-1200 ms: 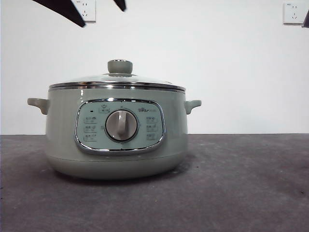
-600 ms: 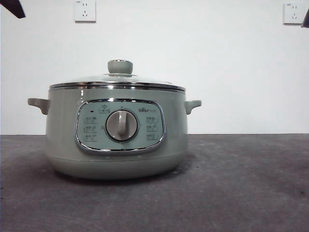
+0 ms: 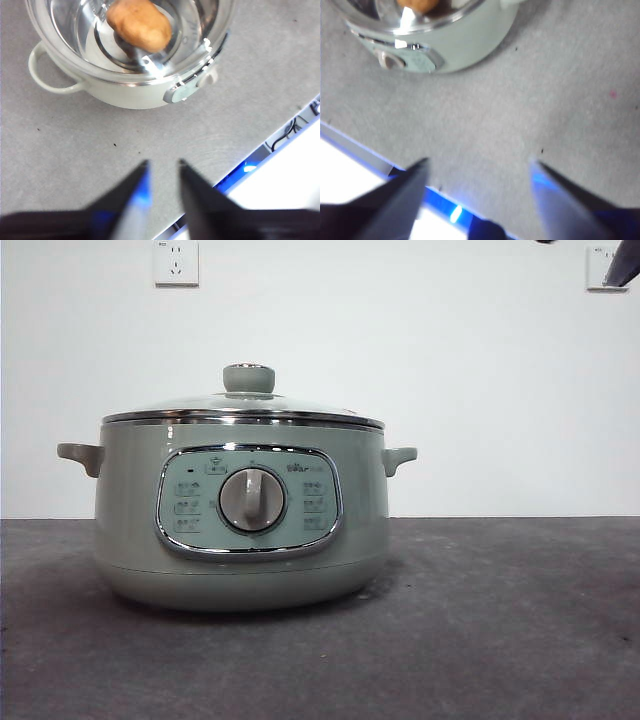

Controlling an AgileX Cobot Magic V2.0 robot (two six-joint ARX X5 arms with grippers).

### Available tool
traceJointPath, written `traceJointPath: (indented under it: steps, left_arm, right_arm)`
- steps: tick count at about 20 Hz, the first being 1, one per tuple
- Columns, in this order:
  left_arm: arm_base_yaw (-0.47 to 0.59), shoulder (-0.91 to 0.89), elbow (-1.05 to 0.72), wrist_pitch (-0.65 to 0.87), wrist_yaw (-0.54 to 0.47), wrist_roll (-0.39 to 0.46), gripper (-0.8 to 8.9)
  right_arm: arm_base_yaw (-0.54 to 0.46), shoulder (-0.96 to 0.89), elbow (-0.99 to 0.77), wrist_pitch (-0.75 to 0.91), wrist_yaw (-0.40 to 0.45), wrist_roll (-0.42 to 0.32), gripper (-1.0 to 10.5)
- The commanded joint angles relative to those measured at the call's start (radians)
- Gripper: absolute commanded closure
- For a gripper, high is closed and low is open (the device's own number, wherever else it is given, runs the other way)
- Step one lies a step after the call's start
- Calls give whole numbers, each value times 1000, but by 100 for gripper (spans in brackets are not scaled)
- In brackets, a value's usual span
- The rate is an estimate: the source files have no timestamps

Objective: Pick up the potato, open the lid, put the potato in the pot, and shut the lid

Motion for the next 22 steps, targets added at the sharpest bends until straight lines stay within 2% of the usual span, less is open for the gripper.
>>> traceJointPath:
  steps: [1,5,8,16,18,20,22]
  left_arm:
    - [-8,-53,-8,1,2,-6,822]
    - [-10,-130,-8,1,0,-30,816]
    - [-9,-138,-8,2,0,-30,816]
    - [-9,-34,-8,5,0,-25,816]
    - [38,-35,-11,19,-88,141,816]
    - [137,-89,-84,174,-93,172,816]
    - [270,-201,-278,492,-4,142,816]
  right_arm:
    - [1,1,-11,-40,-3,8,947]
    - [1,1,-11,-72,5,6,946]
    - [1,1,-10,-72,63,6,946]
    - [1,1,-10,-69,80,6,946]
    - [1,1,-10,-69,80,6,946]
    - [1,1,-10,-69,80,6,946]
    - [1,1,-10,-69,80,6,946]
